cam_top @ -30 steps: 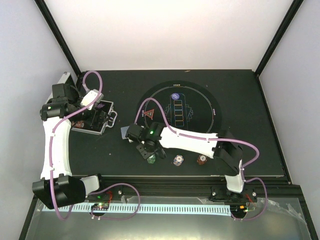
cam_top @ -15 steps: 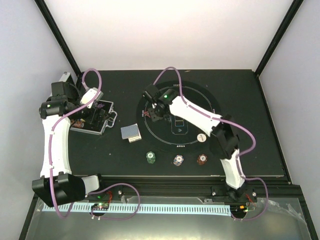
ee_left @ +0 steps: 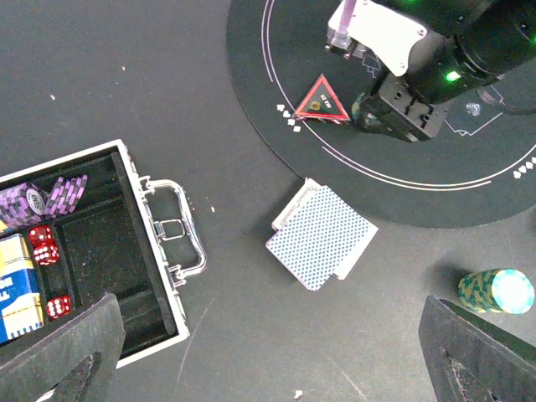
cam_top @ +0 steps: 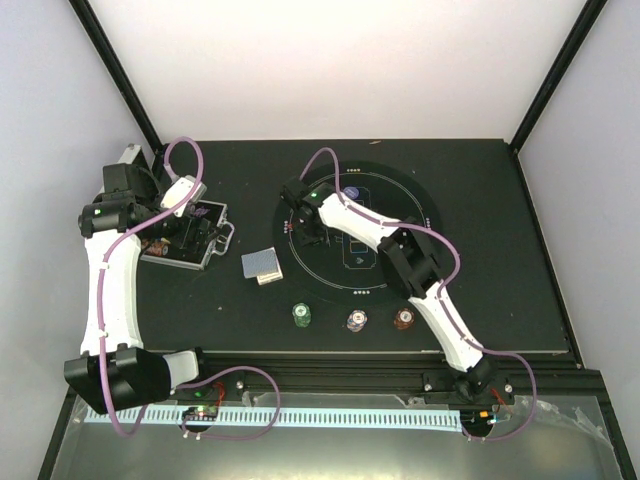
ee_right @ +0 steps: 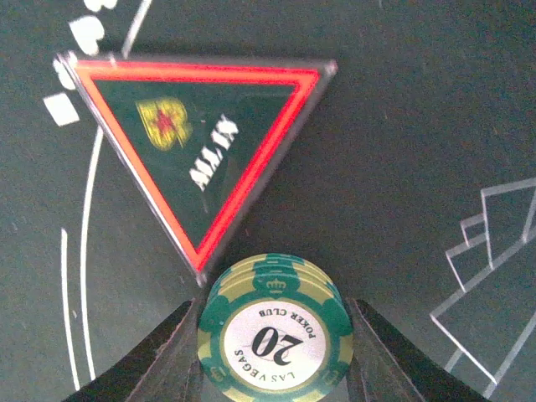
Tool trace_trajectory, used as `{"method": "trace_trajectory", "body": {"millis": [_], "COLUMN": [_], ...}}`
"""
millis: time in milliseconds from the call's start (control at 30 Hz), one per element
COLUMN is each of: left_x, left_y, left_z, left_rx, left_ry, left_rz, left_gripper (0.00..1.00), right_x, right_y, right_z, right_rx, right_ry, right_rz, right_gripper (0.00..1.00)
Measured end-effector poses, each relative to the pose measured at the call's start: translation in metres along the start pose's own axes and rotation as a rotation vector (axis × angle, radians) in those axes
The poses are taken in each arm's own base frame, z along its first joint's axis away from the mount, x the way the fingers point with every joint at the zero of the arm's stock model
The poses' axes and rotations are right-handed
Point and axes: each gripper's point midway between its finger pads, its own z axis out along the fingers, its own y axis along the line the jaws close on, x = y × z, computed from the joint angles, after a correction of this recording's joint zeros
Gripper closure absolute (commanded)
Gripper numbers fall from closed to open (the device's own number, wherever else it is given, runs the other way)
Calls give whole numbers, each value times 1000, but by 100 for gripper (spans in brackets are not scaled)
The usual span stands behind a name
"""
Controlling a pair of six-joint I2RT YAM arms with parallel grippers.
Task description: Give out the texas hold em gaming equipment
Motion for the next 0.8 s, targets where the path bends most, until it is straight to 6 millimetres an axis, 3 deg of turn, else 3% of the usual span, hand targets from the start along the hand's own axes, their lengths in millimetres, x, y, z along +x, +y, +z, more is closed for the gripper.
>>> {"method": "trace_trajectory", "body": {"millis": [533,800], "left_x": [0,0], "left_y": [0,0], "left_z": [0,0], "left_rx": [-1,0], "left_ry": [1,1], "left_rz": [0,5], "left_gripper": [1,1], "right_x": [-36,-35], "right_y": [8,3], "right_z": [15,16], "right_rx": [-42,-53], "right_ry": [-35,-54], "right_rz": [28,38], "right_gripper": [79,78]}}
